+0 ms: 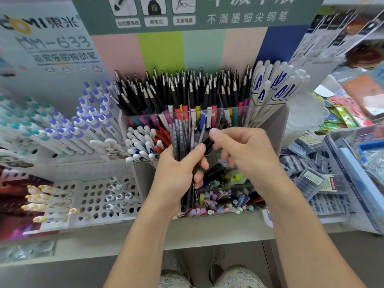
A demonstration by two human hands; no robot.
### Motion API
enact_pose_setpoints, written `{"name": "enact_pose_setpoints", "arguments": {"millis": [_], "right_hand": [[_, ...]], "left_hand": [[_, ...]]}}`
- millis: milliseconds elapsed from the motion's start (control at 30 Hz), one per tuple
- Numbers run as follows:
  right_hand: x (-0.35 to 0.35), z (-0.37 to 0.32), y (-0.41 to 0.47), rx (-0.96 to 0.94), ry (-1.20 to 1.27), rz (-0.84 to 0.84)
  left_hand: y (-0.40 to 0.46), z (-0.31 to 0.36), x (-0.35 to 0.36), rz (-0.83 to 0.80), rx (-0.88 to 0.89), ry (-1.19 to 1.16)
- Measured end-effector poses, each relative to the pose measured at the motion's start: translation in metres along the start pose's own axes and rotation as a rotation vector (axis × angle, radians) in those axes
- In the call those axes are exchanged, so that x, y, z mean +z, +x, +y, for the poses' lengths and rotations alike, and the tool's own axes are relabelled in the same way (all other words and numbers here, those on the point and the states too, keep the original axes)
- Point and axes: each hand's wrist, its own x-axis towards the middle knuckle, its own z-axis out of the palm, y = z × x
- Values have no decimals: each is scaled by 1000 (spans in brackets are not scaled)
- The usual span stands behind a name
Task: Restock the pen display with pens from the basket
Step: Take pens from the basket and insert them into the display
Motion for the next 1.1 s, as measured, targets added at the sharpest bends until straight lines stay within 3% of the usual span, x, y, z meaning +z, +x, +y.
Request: {"name": "enact_pose_setpoints", "arguments": {"millis": [67,233,300,400,467,567,833,1100], "right_hand": [[4,0,-1,74,103,-112],[13,4,3,242,428,-115],[11,-1,1,172,506,-43],[3,-11,1,-88,505,213],[-2,-14,6,-264,408,369],[1,-7,12,-377,193,401],[28,28,22,-368,-203,302],[30,35,32,-410,-440,343]], "left_hand": [[-1,0,4,-34,-12,-13],[-3,3,4,-1,-27,-16],[-3,4,2,80,-24,-32],[-2,5,-3,204,5,-53],[-1,3,-5,252,46,-28],[0,0,-4,311,98,4],[4,2,1,332,86,-9],[0,3,6,229,73,-29]]}}
